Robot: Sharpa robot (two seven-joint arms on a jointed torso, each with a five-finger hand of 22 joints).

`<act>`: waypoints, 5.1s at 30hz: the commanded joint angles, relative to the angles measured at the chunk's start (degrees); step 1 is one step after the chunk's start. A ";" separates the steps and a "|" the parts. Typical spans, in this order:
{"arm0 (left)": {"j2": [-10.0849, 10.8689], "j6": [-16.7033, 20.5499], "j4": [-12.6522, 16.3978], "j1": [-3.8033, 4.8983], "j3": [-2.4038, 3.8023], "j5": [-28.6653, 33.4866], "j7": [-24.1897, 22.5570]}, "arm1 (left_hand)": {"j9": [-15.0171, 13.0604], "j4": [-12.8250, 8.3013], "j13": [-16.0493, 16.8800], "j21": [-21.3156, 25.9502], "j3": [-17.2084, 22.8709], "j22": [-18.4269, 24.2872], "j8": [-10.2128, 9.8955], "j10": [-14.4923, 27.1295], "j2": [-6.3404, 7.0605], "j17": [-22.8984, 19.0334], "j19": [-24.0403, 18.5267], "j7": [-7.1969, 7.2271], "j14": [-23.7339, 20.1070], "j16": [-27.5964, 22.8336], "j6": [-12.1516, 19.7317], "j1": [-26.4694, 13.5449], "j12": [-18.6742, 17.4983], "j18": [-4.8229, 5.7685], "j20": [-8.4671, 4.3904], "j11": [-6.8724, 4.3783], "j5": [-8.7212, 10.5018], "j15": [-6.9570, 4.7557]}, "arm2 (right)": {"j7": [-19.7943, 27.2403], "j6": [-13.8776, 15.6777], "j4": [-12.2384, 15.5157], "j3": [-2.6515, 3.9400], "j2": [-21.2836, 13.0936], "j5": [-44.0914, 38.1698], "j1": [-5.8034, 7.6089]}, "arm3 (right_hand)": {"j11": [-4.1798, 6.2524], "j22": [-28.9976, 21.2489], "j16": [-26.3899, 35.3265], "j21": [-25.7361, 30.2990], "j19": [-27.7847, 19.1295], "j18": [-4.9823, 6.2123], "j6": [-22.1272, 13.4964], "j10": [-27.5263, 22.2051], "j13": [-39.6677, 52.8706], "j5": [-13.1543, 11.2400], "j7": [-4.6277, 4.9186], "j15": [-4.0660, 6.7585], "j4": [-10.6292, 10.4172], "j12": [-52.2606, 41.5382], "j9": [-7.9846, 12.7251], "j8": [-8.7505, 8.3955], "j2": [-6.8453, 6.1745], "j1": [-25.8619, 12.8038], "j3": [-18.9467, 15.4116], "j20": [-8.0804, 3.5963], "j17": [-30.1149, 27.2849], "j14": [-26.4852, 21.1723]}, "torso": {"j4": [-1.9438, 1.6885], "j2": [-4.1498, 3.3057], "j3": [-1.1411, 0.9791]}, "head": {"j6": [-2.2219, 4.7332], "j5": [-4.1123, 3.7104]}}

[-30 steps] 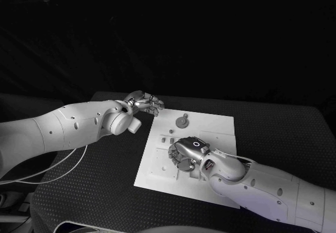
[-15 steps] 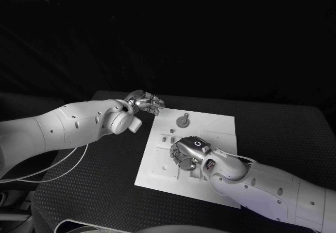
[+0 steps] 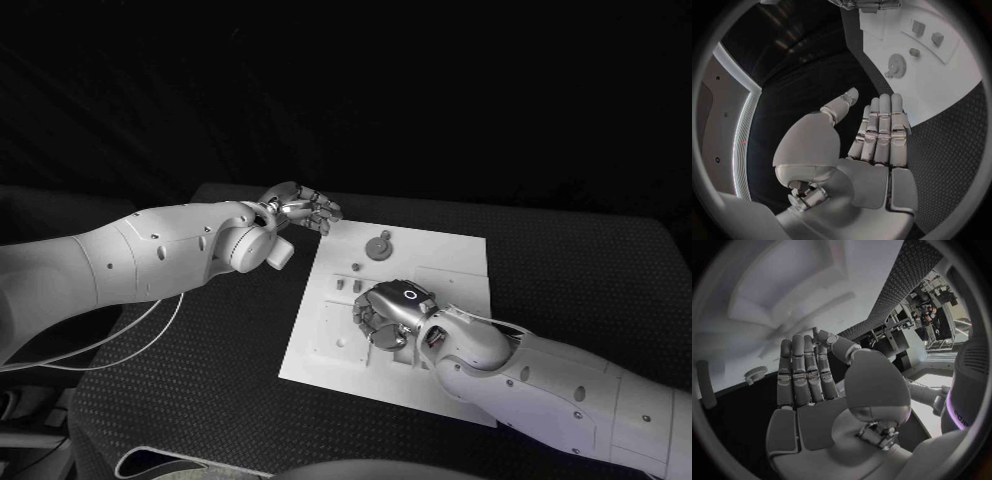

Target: Assemble the parts on the task board

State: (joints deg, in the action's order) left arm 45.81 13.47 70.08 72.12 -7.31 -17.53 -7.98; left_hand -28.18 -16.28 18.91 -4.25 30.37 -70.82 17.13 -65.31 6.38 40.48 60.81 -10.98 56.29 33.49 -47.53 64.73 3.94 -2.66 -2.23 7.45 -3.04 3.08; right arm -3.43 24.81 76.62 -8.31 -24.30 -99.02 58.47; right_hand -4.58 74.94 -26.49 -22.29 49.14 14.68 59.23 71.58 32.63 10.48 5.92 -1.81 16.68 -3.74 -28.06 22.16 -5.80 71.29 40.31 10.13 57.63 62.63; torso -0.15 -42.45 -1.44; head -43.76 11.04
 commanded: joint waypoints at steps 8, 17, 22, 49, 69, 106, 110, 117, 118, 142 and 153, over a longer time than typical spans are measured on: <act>-0.21 -0.42 -0.02 0.09 0.04 -0.15 -0.65 | 0.04 0.06 -0.06 0.35 -0.01 0.11 0.02 0.37 0.15 0.08 0.24 -0.13 0.21 -0.28 0.50 0.52 0.16 -0.74 -0.01 0.02 -0.27 0.37 | 1.25 0.81 0.76 0.00 -0.49 3.21 -0.05 | 0.49 1.17 -0.07 -0.11 0.39 0.32 0.15 0.85 0.07 0.42 0.02 -0.06 -0.01 -0.18 -0.07 -0.42 0.66 -0.20 0.30 -0.18 -0.13 0.41 | -0.01 0.00 -0.02 | -0.18 0.28; -0.22 -0.39 -0.04 0.09 0.04 -0.16 -0.63 | 0.04 0.07 -0.07 0.35 -0.01 0.12 0.02 0.44 0.13 0.11 0.24 -0.15 0.21 -0.31 0.55 0.52 0.13 -0.74 -0.01 0.04 -0.27 0.37 | 2.04 1.19 0.14 0.01 -0.79 5.82 -0.05 | 0.46 1.16 -0.03 -0.08 0.35 0.32 0.12 0.78 0.02 0.42 0.04 -0.08 0.00 -0.14 -0.09 -0.47 0.71 -0.22 0.31 -0.18 -0.17 0.36 | 0.02 0.01 0.01 | -0.25 0.71; -0.21 -0.42 -0.01 0.09 0.04 -0.16 -0.63 | 0.05 0.07 -0.09 0.35 0.00 0.12 0.01 0.48 0.12 0.13 0.24 -0.16 0.22 -0.33 0.59 0.53 0.11 -0.74 -0.01 0.06 -0.27 0.37 | 2.17 0.70 0.04 0.01 -0.64 6.13 -0.05 | 0.45 1.16 -0.02 -0.07 0.34 0.32 0.10 0.77 0.00 0.42 0.05 -0.09 -0.01 -0.14 -0.10 -0.49 0.72 -0.23 0.31 -0.17 -0.18 0.35 | 0.03 -0.01 0.00 | -0.25 0.77; -0.23 -0.36 0.00 0.09 0.04 -0.17 -0.58 | 0.06 0.08 -0.12 0.35 0.00 0.15 0.04 0.60 0.11 0.22 0.23 -0.20 0.24 -0.43 0.70 0.53 0.09 -0.74 0.00 0.12 -0.27 0.38 | 2.21 -0.44 -0.63 0.00 -0.12 6.29 -0.05 | 0.41 1.15 0.04 0.01 0.25 0.32 0.04 0.69 -0.09 0.42 0.09 -0.13 0.00 -0.13 -0.16 -0.60 0.82 -0.32 0.29 -0.14 -0.26 0.28 | 0.04 0.00 -0.02 | -0.73 1.17; -0.31 -0.38 0.11 0.10 0.04 -0.17 -0.51 | 0.06 0.08 -0.14 0.35 0.01 0.17 0.07 0.63 0.11 0.29 0.22 -0.22 0.26 -0.51 0.76 0.54 0.11 -0.74 0.00 0.13 -0.27 0.38 | 0.77 -3.13 -2.61 -0.08 1.34 4.88 -0.05 | 0.40 1.15 0.08 0.07 0.18 0.32 0.00 0.65 -0.14 0.41 0.11 -0.16 0.01 -0.13 -0.21 -0.67 0.88 -0.38 0.27 -0.11 -0.30 0.23 | -0.02 0.00 0.04 | -1.04 0.99; 0.03 -0.35 0.23 0.10 0.04 -0.17 -0.43 | 0.06 0.09 -0.16 0.35 0.01 0.20 0.14 0.68 0.13 0.40 0.22 -0.23 0.29 -0.63 0.82 0.56 0.13 -0.74 0.00 0.14 -0.27 0.39 | 0.29 -5.73 -2.11 -0.62 1.68 1.43 -0.05 | -0.04 1.12 0.48 0.55 -0.56 0.24 -0.81 -0.45 -0.66 0.41 0.52 -0.55 -0.02 0.08 -0.25 -1.38 0.64 -0.87 0.08 0.11 -0.62 -0.58 | 0.03 0.00 -0.03 | -1.20 0.74; 0.03 -0.34 0.23 0.10 0.04 -0.17 -0.41 | 0.06 0.09 -0.17 0.35 0.01 0.20 0.15 0.69 0.14 0.42 0.21 -0.23 0.29 -0.64 0.84 0.55 0.12 -0.74 0.01 0.15 -0.27 0.39 | 1.54 -3.92 -2.35 -0.63 1.50 3.25 -0.04 | -1.36 1.26 0.57 0.83 -1.33 0.14 -6.38 -3.63 -2.37 0.39 3.01 -1.03 -0.34 0.14 1.02 -4.73 -2.15 -2.64 -1.15 0.39 -0.78 -1.55 | 0.04 0.00 -0.01 | -1.18 0.71; -0.04 -0.38 0.14 0.10 0.04 -0.17 -0.36 | 0.07 0.07 -0.18 0.35 0.11 0.21 0.16 0.73 0.04 0.45 0.21 -0.23 0.30 -0.69 0.87 0.67 0.12 -0.75 -0.01 0.15 -0.32 0.38 | 1.86 -1.86 -2.32 -0.63 1.16 3.83 -0.03 | -4.05 1.34 0.37 0.89 -2.60 -0.03 -11.30 -10.10 -6.40 0.36 4.12 -1.73 -0.79 0.18 2.77 -7.10 -5.17 -3.25 -2.10 0.74 -0.80 -3.29 | 0.05 0.01 -0.02 | -1.16 0.59; -0.05 -0.39 0.16 0.10 0.04 -0.17 -0.34 | 0.07 0.07 -0.18 0.35 0.11 0.22 0.16 0.73 0.05 0.45 0.21 -0.23 0.30 -0.69 0.88 0.67 0.12 -0.75 0.00 0.15 -0.32 0.38 | 1.81 -1.65 -2.31 -0.63 1.12 3.83 -0.03 | -4.22 1.34 0.34 0.87 -2.74 -0.05 -11.51 -10.55 -6.80 0.36 3.94 -1.80 -0.84 0.17 2.87 -7.12 -5.36 -3.30 -2.22 0.77 -0.80 -3.47 | 0.04 0.01 0.00 | -1.14 0.56; 0.12 -0.16 -0.65 0.10 0.03 -0.19 -0.86 | 0.06 0.15 -0.19 0.32 0.08 0.22 0.23 0.73 0.12 0.55 0.25 -0.25 0.37 -0.75 0.89 0.55 0.16 -0.73 0.02 0.17 -0.31 0.38 | 3.12 -0.26 5.28 0.56 -5.67 12.41 4.08 | -3.35 1.47 -4.86 -3.31 0.87 0.32 -11.69 -8.61 -9.23 0.35 5.18 -0.18 -2.74 -0.58 3.64 -5.86 -5.41 -3.32 -3.02 -0.52 0.59 -0.45 | 0.16 0.02 -0.06 | -0.07 -0.27; 0.03 -0.19 -1.12 0.08 0.02 -0.17 -1.05 | 0.00 0.29 -0.11 0.31 -0.07 0.22 0.48 0.42 0.20 0.68 0.27 -0.12 0.44 -0.83 0.61 0.19 0.34 -0.72 0.01 0.03 -0.32 0.38 | 1.69 -12.83 10.52 3.34 -13.60 13.10 9.63 | -3.02 1.39 -8.50 -6.25 3.76 0.32 -11.96 -8.50 -10.11 0.33 5.09 0.46 -3.53 -0.12 3.84 -5.31 -5.42 -5.56 -5.87 -2.04 0.75 2.04 | 0.22 0.02 -0.09 | 1.04 -1.10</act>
State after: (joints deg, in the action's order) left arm 45.95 13.48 68.94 72.13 -7.32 -17.57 -8.10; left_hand -28.18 -16.28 18.79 -4.26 30.37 -70.65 17.37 -64.90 6.38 41.12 60.70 -11.23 56.49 33.04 -46.97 64.73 3.94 -2.62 -2.13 7.46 -3.04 3.28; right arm -1.19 19.52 86.78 -5.07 -37.39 -85.13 67.80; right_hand -7.57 74.94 -34.80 -28.40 52.58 13.86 47.23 62.88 22.59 11.10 10.97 -1.40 13.18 -4.01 -24.27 16.47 -11.09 66.29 34.62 8.14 58.32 64.46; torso 0.03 -42.42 -1.51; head -42.95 10.11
